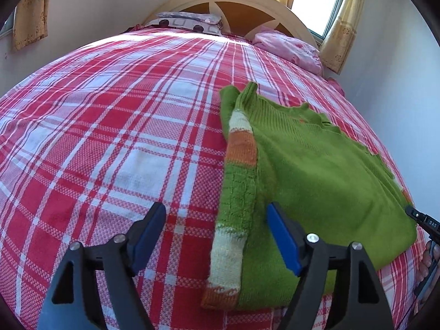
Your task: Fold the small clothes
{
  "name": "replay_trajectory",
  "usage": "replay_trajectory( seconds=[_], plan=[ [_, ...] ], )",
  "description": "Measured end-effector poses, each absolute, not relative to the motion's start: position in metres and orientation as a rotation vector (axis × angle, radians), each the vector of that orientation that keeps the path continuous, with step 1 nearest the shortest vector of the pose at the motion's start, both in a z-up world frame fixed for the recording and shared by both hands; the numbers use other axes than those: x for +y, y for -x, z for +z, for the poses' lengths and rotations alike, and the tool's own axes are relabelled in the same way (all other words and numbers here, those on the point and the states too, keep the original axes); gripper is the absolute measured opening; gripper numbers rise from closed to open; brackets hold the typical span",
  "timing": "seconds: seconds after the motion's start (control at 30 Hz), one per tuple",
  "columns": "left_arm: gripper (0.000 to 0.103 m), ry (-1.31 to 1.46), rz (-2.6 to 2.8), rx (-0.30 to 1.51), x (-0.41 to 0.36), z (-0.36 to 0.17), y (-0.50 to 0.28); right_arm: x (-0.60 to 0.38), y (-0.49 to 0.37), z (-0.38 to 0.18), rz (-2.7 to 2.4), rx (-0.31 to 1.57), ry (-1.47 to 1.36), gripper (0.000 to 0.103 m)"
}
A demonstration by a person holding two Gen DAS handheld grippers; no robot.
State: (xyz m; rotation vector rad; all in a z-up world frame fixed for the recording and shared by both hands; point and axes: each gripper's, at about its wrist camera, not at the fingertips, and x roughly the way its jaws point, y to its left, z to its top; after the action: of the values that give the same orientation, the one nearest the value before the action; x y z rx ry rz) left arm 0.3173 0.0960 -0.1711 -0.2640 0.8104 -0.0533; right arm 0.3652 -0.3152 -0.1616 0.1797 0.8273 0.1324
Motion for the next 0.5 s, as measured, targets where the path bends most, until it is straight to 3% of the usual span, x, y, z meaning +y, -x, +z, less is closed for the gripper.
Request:
replay_trajectory(
  seconds=[0.27, 0.33, 0.37, 0.4, 0.47, 0.5],
  plan=[
    [0.083, 0.234, -0.057, 0.824, 0.09, -0.172, -0.318, -0.319, -0.354, -0.161, 0.17, 0.837, -0.241, 0.005],
    [0.084, 0.226, -0.058, 0.827, 0.089, -0.172, -0.318, -0.327, -0.353, -0.165, 0.179, 0.864, -0.306, 0.018],
    [0.084, 0.221, -0.056, 0.828, 0.088, -0.172, -0.318, -0.331, -0.35, -0.166, 0.197, 0.875, -0.35, 0.045],
    [0.084, 0.218, -0.055, 0.827, 0.087, -0.172, -0.317, -0.332, -0.344, -0.167, 0.229, 0.871, -0.384, 0.053],
    [0.084, 0.221, -0.055, 0.83, 0.089, -0.173, -0.318, -0.329, -0.332, -0.166, 0.277, 0.868, -0.387, 0.052],
    [0.085, 0.22, -0.052, 0.836, 0.088, -0.173, -0.318, -0.325, -0.326, -0.167, 0.279, 0.876, -0.355, 0.043]
  ],
)
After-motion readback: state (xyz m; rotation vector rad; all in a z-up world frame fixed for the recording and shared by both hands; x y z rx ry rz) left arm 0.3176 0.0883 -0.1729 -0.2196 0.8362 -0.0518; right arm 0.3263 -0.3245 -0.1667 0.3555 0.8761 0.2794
